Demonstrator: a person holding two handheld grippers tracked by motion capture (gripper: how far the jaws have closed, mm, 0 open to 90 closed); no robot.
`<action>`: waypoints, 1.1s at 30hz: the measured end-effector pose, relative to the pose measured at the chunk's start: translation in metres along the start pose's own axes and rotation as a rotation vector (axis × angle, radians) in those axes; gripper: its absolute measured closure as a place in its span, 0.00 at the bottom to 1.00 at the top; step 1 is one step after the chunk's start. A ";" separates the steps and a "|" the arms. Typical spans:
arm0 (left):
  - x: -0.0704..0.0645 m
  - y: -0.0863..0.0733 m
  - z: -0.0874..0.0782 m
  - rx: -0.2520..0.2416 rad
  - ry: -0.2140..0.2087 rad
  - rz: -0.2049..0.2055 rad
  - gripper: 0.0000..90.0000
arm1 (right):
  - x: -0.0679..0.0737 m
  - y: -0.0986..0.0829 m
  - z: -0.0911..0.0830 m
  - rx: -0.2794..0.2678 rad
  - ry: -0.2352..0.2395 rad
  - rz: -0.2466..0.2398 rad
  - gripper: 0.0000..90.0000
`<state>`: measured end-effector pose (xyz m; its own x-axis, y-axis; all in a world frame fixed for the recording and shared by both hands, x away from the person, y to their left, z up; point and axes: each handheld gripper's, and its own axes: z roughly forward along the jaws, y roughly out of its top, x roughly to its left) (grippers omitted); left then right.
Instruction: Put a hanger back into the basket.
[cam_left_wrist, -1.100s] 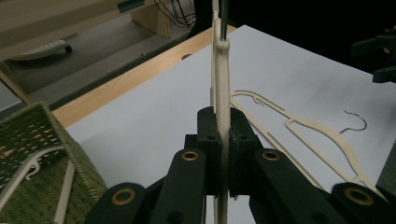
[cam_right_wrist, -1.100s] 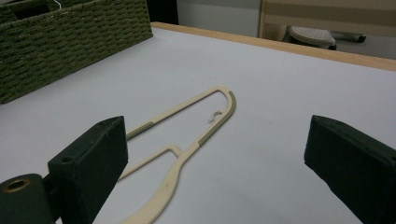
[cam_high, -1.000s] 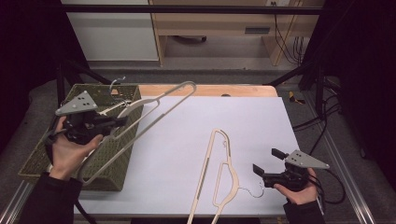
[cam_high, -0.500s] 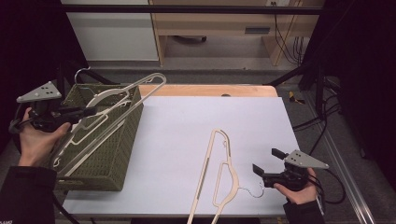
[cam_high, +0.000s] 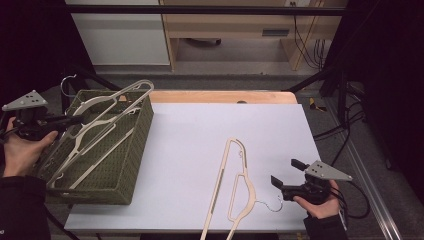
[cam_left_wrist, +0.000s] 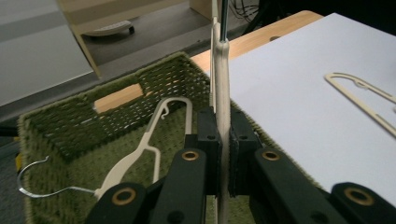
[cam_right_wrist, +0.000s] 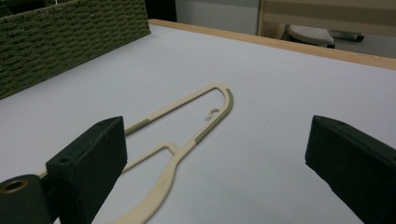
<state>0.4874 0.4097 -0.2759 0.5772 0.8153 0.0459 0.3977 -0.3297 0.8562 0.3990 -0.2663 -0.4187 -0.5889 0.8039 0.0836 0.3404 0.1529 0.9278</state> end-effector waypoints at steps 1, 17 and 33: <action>0.003 -0.002 0.000 0.003 0.001 -0.003 0.95 | 0.000 0.000 0.001 0.001 0.000 -0.004 0.07; 0.025 -0.009 0.017 0.054 0.033 -0.068 0.95 | -0.001 -0.002 0.002 0.007 0.002 0.003 0.07; 0.026 -0.009 0.030 0.093 0.023 -0.112 0.95 | -0.002 -0.002 0.001 0.000 0.004 0.006 0.08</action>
<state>0.5203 0.4196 -0.2982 0.5089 0.8601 -0.0347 0.5241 -0.2776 0.8051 0.4002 -0.2682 -0.4211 -0.5894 0.8027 0.0908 0.3439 0.1476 0.9273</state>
